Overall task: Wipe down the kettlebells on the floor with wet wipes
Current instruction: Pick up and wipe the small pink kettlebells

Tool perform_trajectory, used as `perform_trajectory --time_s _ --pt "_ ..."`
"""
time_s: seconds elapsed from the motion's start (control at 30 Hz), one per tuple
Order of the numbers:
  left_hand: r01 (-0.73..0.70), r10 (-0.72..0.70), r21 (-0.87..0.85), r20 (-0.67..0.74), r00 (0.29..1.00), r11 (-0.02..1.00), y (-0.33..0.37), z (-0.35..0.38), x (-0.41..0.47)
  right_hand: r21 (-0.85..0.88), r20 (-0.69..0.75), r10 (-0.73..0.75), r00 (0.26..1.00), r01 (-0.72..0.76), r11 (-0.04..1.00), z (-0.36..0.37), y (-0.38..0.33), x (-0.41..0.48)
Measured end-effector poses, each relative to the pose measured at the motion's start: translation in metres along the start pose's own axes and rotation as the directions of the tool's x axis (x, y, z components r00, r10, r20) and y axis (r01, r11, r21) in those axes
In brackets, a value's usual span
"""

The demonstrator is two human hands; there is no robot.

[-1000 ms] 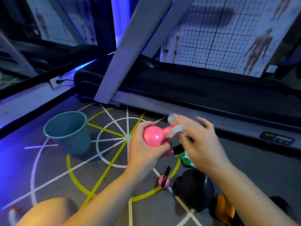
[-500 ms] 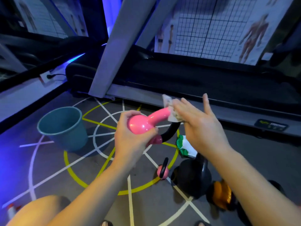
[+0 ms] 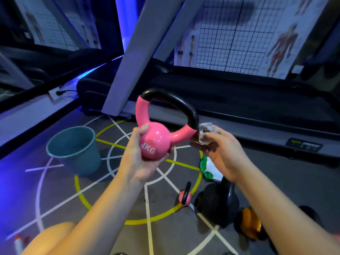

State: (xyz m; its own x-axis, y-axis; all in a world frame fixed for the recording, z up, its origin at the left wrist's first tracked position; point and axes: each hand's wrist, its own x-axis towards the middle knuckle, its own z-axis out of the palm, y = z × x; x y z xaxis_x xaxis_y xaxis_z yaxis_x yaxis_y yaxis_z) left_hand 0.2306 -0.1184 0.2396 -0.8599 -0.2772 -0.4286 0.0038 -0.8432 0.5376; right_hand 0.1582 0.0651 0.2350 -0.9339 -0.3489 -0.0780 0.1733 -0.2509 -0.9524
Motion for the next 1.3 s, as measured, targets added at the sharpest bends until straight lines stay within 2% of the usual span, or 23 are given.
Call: perform_trajectory --time_s 0.13,0.37,0.43,0.53,0.7,0.83,0.93,1.0,1.07,1.2,1.3 --pt "0.070 -0.059 -0.126 0.086 0.995 0.990 -0.003 0.001 0.004 -0.032 0.056 -0.043 0.998 0.045 0.998 0.011 0.002 -0.008" --pt "0.172 -0.156 -0.064 0.201 0.967 0.983 -0.009 -0.003 0.005 0.176 0.336 -0.193 0.922 0.140 0.974 0.028 -0.004 -0.024" --pt "0.208 -0.196 -0.037 0.220 0.956 0.977 -0.011 -0.005 0.005 0.102 0.318 -0.197 0.927 0.173 0.980 0.031 -0.003 -0.029" --pt "0.244 -0.236 -0.004 0.231 0.944 0.970 -0.015 -0.003 0.005 -0.028 0.204 -0.245 0.948 0.256 0.966 0.036 -0.003 -0.032" --pt "0.282 -0.297 0.115 0.143 0.944 0.952 -0.026 0.004 0.008 -0.097 0.110 -0.262 0.959 0.273 0.957 0.041 -0.008 -0.029" --pt "0.227 -0.282 0.409 0.077 0.956 0.884 -0.025 0.009 0.009 -0.219 0.097 -0.265 0.959 0.280 0.935 0.047 -0.003 -0.029" --pt "0.300 -0.351 0.540 -0.008 0.936 0.786 -0.018 0.001 0.016 -0.385 0.179 -0.254 0.951 0.305 0.871 0.052 0.006 -0.031" --pt "0.379 -0.391 0.524 -0.093 0.916 0.763 -0.015 -0.007 0.021 -0.472 0.252 -0.214 0.944 0.313 0.824 0.057 0.014 -0.035" --pt "0.392 -0.381 0.510 -0.131 0.915 0.766 -0.017 -0.017 0.026 -0.475 0.280 -0.186 0.942 0.305 0.825 0.058 0.019 -0.036" --pt "0.306 -0.298 0.540 -0.104 0.949 0.784 -0.015 -0.030 0.031 -0.405 0.387 -0.130 0.913 0.294 0.866 0.054 0.019 -0.042" --pt "0.304 -0.330 0.572 -0.061 0.942 0.762 -0.007 -0.036 0.041 -0.426 0.475 -0.085 0.876 0.314 0.848 0.049 0.019 -0.045"
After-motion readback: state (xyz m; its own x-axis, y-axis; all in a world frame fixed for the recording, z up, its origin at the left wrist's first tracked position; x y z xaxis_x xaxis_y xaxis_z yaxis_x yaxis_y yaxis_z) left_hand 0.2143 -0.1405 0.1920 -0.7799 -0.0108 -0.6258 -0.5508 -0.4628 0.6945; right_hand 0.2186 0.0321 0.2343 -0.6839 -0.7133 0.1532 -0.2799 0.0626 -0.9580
